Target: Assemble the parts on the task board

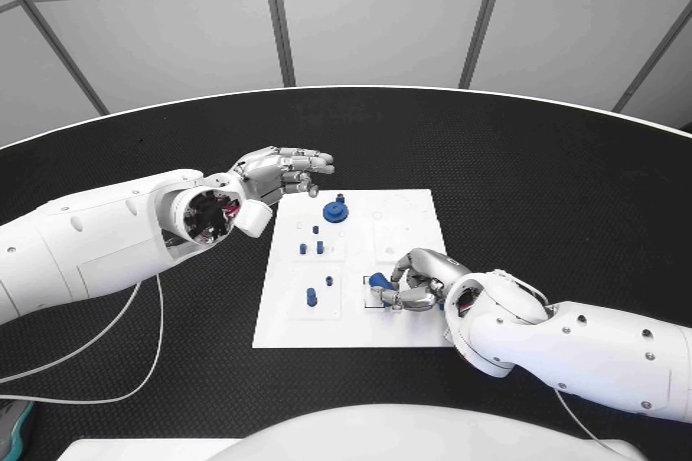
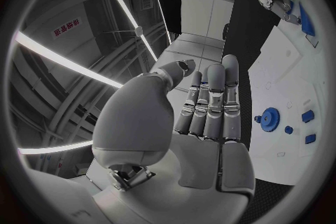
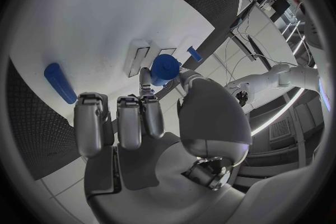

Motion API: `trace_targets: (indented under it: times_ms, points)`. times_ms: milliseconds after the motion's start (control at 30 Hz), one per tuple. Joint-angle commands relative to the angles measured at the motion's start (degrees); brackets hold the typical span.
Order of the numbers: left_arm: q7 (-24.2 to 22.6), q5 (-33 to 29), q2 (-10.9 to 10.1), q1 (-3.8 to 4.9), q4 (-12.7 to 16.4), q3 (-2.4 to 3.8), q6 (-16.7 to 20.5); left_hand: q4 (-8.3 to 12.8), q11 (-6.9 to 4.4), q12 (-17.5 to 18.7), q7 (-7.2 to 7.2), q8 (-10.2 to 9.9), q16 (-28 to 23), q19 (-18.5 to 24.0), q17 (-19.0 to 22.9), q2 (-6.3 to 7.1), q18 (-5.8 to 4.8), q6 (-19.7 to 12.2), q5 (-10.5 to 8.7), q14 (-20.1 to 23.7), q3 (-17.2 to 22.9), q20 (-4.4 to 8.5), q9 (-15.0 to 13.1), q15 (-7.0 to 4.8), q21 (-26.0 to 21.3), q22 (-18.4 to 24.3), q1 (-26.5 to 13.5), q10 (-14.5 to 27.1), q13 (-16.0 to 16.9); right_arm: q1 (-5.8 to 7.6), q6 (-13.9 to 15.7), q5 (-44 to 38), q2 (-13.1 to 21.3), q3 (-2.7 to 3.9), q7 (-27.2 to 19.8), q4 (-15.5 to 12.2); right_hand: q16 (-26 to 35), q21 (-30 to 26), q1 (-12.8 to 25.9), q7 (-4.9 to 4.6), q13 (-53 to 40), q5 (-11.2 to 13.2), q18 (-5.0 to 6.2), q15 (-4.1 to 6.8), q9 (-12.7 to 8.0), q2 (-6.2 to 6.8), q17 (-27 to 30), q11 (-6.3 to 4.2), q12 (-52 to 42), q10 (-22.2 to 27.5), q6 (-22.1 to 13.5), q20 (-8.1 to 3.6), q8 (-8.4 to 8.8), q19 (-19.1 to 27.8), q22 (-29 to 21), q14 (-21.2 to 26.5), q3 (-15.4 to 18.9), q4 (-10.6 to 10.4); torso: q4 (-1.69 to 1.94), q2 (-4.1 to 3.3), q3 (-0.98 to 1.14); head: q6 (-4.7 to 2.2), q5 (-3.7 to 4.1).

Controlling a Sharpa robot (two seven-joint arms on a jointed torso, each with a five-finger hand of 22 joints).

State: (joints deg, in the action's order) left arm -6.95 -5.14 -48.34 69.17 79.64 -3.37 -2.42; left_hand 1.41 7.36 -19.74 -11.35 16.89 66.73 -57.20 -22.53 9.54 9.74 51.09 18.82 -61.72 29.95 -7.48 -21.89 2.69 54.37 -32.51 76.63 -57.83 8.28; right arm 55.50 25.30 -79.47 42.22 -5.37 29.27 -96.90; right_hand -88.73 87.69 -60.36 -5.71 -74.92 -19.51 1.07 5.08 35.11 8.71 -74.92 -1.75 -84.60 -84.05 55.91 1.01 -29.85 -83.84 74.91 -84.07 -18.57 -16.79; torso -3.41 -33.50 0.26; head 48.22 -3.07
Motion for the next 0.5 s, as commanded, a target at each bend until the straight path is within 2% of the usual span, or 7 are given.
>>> trace_targets:
  times_ms: [33, 200, 233, 300, 500]
  points:
    - [0.02, 0.0, 0.03, 0.0, -0.02, 0.0, 0.0, -0.14, -0.07, -0.04, 0.01, 0.2, -0.06, 0.36, 0.07, -0.53, 0.89, -0.47, 0.13, 0.48, -0.26, -0.13, 0.03, -0.02, -0.28, 0.05, -0.08, 0.3, -0.1, 0.0, 0.08, 0.0, -0.14, 0.0, 0.05, 0.14, -0.12, 0.15, 0.78, 3.68, -10.52, -0.05, -0.58, 0.47, 0.03, -0.07, -11.96, -0.29, -0.09, -2.99, 3.4, -0.37, -0.22, -5.63, 14.25, -5.32, 0.53, 0.08, 0.03, -0.01, 0.03, 0.07, -0.08]
    - [0.02, 0.0, 0.04, 0.0, -0.04, 0.0, 0.05, -0.22, -0.07, -0.07, 0.01, 0.21, -0.06, 0.36, 0.08, -0.61, 0.88, -0.47, 0.14, 0.48, -0.26, -0.14, 0.03, -0.01, -0.31, 0.07, -0.12, 0.3, -0.1, 0.01, 0.48, 0.0, -0.3, 0.0, 0.16, 0.38, -0.1, 0.0, 2.67, 3.79, -10.52, 2.42, -0.55, 0.54, 0.51, -0.15, -11.93, -0.38, 0.02, -2.97, 3.13, -0.44, -0.75, -5.6, 14.2, -5.32, 1.68, 0.08, 0.07, 0.0, 0.01, 0.27, -0.15]
    - [0.02, 0.0, 0.03, 0.0, -0.05, 0.0, 0.07, -0.22, -0.07, -0.07, 0.01, 0.21, -0.06, 0.36, 0.08, -0.61, 0.88, -0.47, 0.14, 0.48, -0.26, -0.14, 0.03, -0.01, -0.31, 0.07, -0.12, 0.3, -0.1, 0.01, 0.52, 0.0, -0.31, 0.0, 0.18, 0.43, -0.09, -0.05, 3.82, 3.85, -10.42, 5.55, -0.55, 0.6, 0.66, -0.49, -11.93, -0.32, 0.2, -2.88, 3.01, -0.44, -0.9, -5.58, 14.19, -5.31, 2.28, 0.4, 0.04, -0.01, 0.01, 0.3, -0.17]
    - [0.02, 0.0, 0.04, 0.0, -0.08, 0.0, 0.09, -0.22, -0.07, -0.07, 0.01, 0.21, -0.06, 0.36, 0.08, -0.61, 0.88, -0.47, 0.14, 0.48, -0.26, -0.14, 0.03, -0.01, -0.31, 0.07, -0.12, 0.3, -0.1, 0.02, 0.56, 0.0, -0.34, 0.0, 0.22, 0.54, -0.07, -0.09, 4.38, 3.81, -10.37, 7.32, -0.54, 0.57, 0.84, -0.45, -11.88, -0.39, 0.32, -2.84, 2.79, -0.49, -1.08, -5.58, 14.18, -5.3, 3.02, 0.03, 0.0, -0.02, 0.03, 0.3, -0.22]
    - [0.09, 0.0, 0.07, 0.0, -0.06, 0.0, 0.01, -0.28, -0.07, -0.08, 0.01, 0.22, -0.05, 0.36, 0.09, -0.64, 0.88, -0.47, 0.14, 0.48, -0.27, -0.14, 0.03, -0.01, -0.32, 0.08, -0.16, 0.32, -0.11, 0.03, 0.81, 0.0, -0.44, 0.0, 0.08, 0.81, 0.05, -0.48, 6.99, 3.8, -10.09, 8.25, -0.45, 0.57, 1.16, -0.67, -11.62, -0.37, 0.8, -2.6, 2.49, -0.5, -1.42, -5.49, 14.05, -5.25, 5.2, -0.09, -0.07, -0.02, 0.04, 0.41, -0.4]
